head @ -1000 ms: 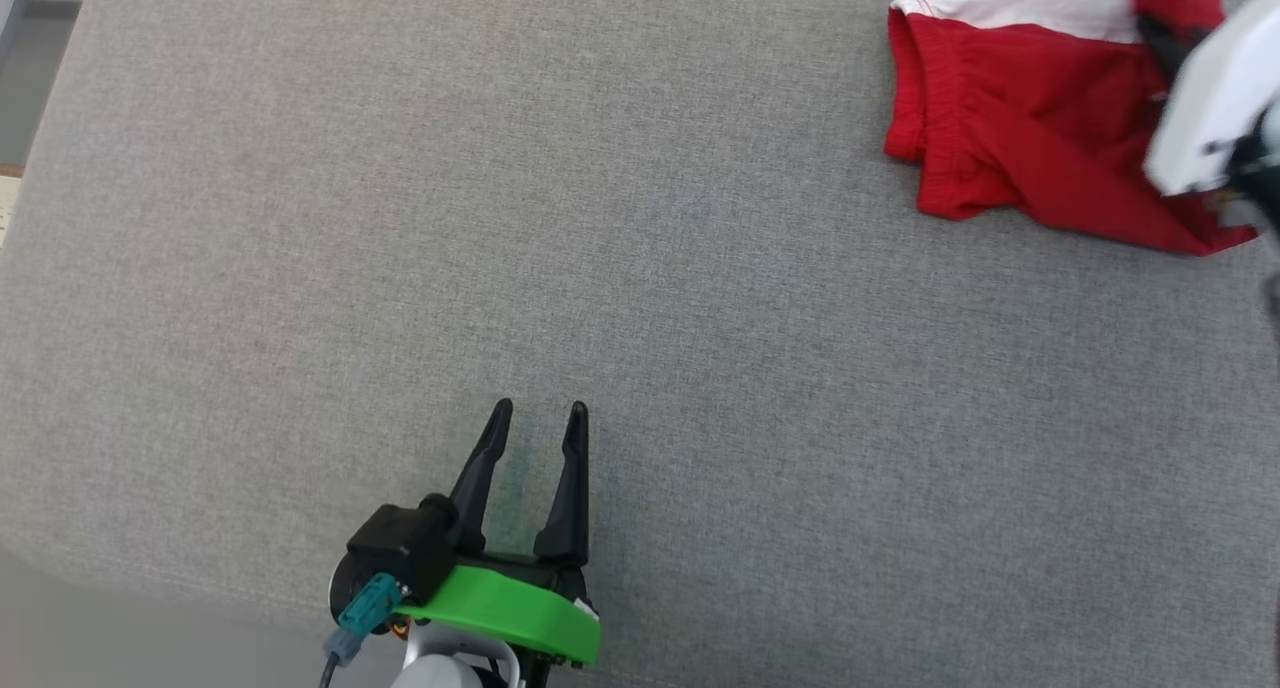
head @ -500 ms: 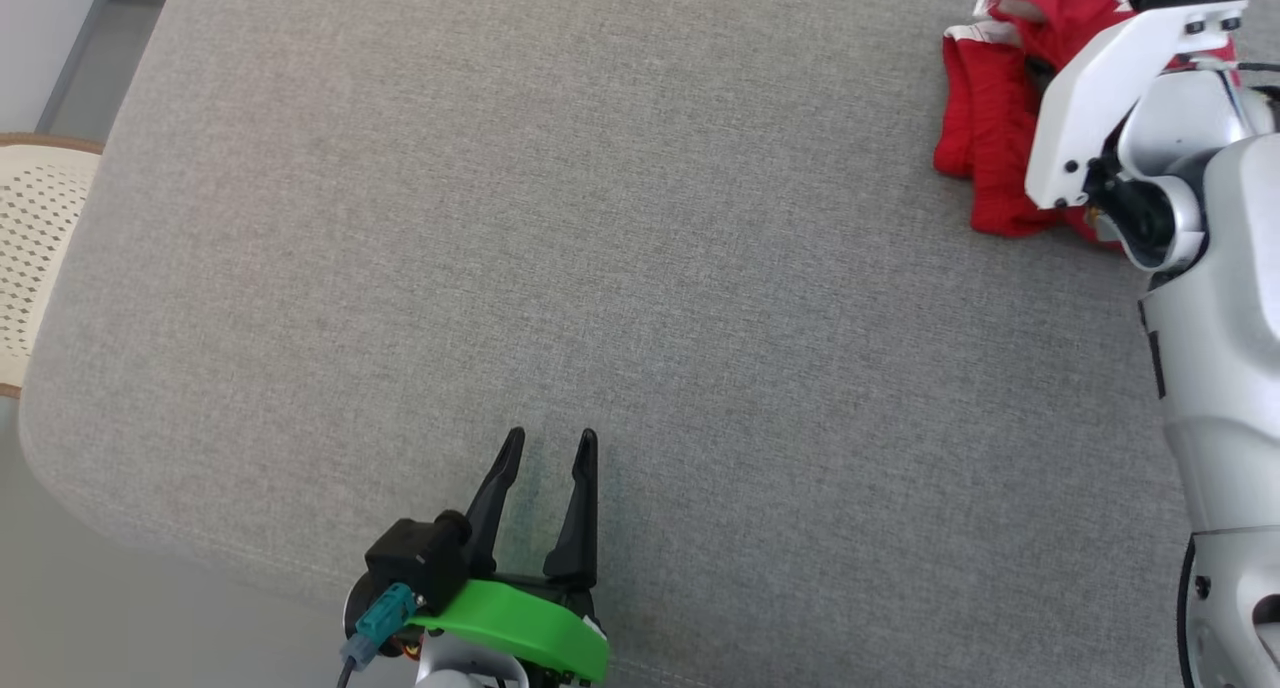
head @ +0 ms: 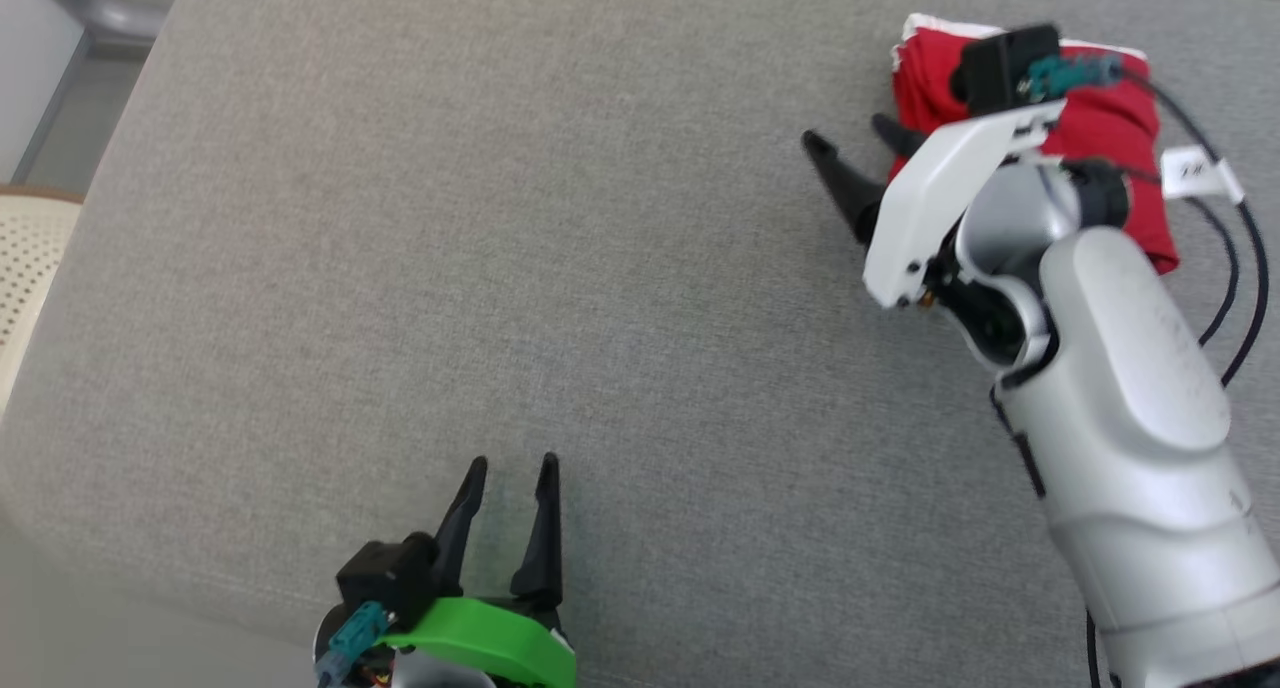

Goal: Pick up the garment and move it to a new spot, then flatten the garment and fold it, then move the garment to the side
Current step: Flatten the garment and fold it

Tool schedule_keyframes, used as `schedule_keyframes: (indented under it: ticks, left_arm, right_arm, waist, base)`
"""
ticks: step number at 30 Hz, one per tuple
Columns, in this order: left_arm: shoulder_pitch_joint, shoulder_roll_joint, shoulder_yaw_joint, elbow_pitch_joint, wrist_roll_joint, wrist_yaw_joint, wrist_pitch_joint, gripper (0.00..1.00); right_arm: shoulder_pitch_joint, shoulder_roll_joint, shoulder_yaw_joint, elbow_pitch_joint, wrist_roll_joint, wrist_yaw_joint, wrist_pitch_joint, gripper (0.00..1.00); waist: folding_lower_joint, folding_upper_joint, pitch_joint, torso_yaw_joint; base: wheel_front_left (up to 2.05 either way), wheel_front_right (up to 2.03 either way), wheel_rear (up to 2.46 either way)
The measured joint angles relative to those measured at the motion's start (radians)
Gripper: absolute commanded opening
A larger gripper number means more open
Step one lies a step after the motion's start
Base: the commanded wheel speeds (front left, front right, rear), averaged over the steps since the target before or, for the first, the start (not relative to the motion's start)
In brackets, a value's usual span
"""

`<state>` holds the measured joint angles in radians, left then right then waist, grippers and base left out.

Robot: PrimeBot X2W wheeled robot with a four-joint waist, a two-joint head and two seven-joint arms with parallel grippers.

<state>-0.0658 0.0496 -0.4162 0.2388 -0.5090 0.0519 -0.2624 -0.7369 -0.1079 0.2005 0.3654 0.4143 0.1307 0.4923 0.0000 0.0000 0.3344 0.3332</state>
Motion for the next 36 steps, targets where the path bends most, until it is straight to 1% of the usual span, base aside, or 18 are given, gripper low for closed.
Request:
schedule_keyframes:
  ticks: [2, 4, 5, 7, 9, 11, 13, 15, 17, 19, 22, 25, 27, 32, 36]
  left_arm:
    - [0.017, 0.0, 0.023, 0.001, 0.004, -0.001, 0.0, 1.0]
    - [0.037, 0.0, 0.05, -0.004, 0.018, -0.004, 0.0, 1.0]
    - [0.046, 0.0, 0.061, -0.007, 0.023, -0.005, 0.0, 1.0]
    - [0.072, -0.001, 0.093, -0.02, 0.044, -0.009, 0.0, 1.0]
    - [0.096, -0.001, 0.126, -0.038, 0.072, -0.009, 0.0, 1.0]
    - [0.119, -0.001, 0.163, -0.07, 0.103, -0.01, 0.0, 1.0]
    - [0.144, 0.0, 0.192, -0.093, 0.139, -0.015, 0.0, 1.0]
    - [0.177, -0.001, 0.222, -0.117, 0.164, -0.022, 0.0, 1.0]
    - [0.205, 0.0, 0.244, -0.128, 0.184, -0.029, 0.0, 1.0]
    - [0.222, 0.0, 0.257, -0.132, 0.211, -0.044, 0.0, 1.0]
    - [0.223, 0.0, 0.275, -0.132, 0.237, -0.065, 0.0, 1.0]
    - [0.22, 0.0, 0.29, -0.13, 0.247, -0.076, 0.0, 1.0]
    - [0.218, 0.0, 0.293, -0.13, 0.251, -0.08, 0.0, 1.0]
    - [0.213, 0.0, 0.3, -0.129, 0.258, -0.094, 0.0, 1.0]
    - [0.177, 0.0, 0.291, -0.128, 0.264, -0.1, 0.0, 1.0]
  right_arm:
    - [0.047, -0.009, 0.037, -0.045, 0.023, 0.0, -0.057, 1.0]
    - [0.104, -0.05, 0.066, -0.094, 0.014, 0.0, -0.161, 1.0]
    - [0.128, -0.07, 0.072, -0.109, -0.001, 0.0, -0.207, 1.0]
    - [0.191, -0.125, 0.078, -0.135, -0.066, 0.0, -0.336, 1.0]
    - [0.254, -0.146, 0.045, -0.138, -0.112, 0.0, -0.45, 1.0]
    - [0.338, -0.149, 0.003, -0.126, -0.132, 0.0, -0.565, 1.0]
    - [0.41, -0.171, -0.002, -0.104, -0.172, 0.0, -0.66, 1.0]
    - [0.482, -0.184, -0.008, -0.067, -0.19, 0.0, -0.72, 1.0]
    - [0.535, -0.176, -0.023, -0.046, -0.186, 0.0, -0.744, 1.0]
    - [0.578, -0.172, -0.058, -0.04, -0.196, 0.0, -0.751, 1.0]
    - [0.643, -0.145, -0.148, -0.101, -0.214, 0.0, -0.754, 1.0]
    - [0.73, -0.108, -0.185, -0.128, -0.241, 0.0, -0.754, 1.0]
    - [0.76, -0.098, -0.191, -0.132, -0.252, 0.0, -0.754, 1.0]
    - [0.759, -0.083, -0.202, -0.15, -0.258, 0.0, -0.754, 1.0]
    - [0.653, -0.113, -0.189, -0.156, -0.256, 0.0, -0.754, 1.0]
  waist:
    - [0.0, 0.0, -0.019, -0.013]
    - [0.0, 0.0, -0.043, -0.03]
    - [0.0, 0.0001, -0.054, -0.037]
    - [0.0, 0.0, -0.083, -0.055]
    - [-0.0001, 0.0001, -0.11, -0.072]
    - [0.0, 0.0001, -0.142, -0.091]
    - [0.0, 0.0, -0.171, -0.108]
    - [0.0, 0.0001, -0.203, -0.128]
    - [-0.0001, 0.0, -0.229, -0.148]
    - [-0.0001, 0.0001, -0.253, -0.167]
    - [-0.0001, 0.0001, -0.283, -0.195]
    - [-0.0001, 0.0001, -0.305, -0.223]
    - [-0.0001, 0.0001, -0.314, -0.239]
    - [-0.0001, 0.0001, -0.315, -0.267]
    - [-0.0001, 0.0001, -0.29, -0.272]
  base:
    - [0.0, 0.0, 0.0]
    - [0.0, 0.0, 0.0]
    - [0.0, 0.0, 0.0]
    - [0.0, 0.0, 0.0]
    - [0.0, 0.0, 0.0]
    - [0.0, 0.0, 0.0]
    - [0.0, 0.0, 0.0]
    - [0.0, 0.0, 0.0]
    - [0.0, 0.0, 0.0]
    - [0.0, 0.0, 0.0]
    - [0.0, 0.0, 0.0]
    - [0.0, 0.0, 0.0]
    - [0.0, 0.0, 0.0]
    - [0.0, 0.0, 0.0]
    - [0.0, 0.0, 0.0]
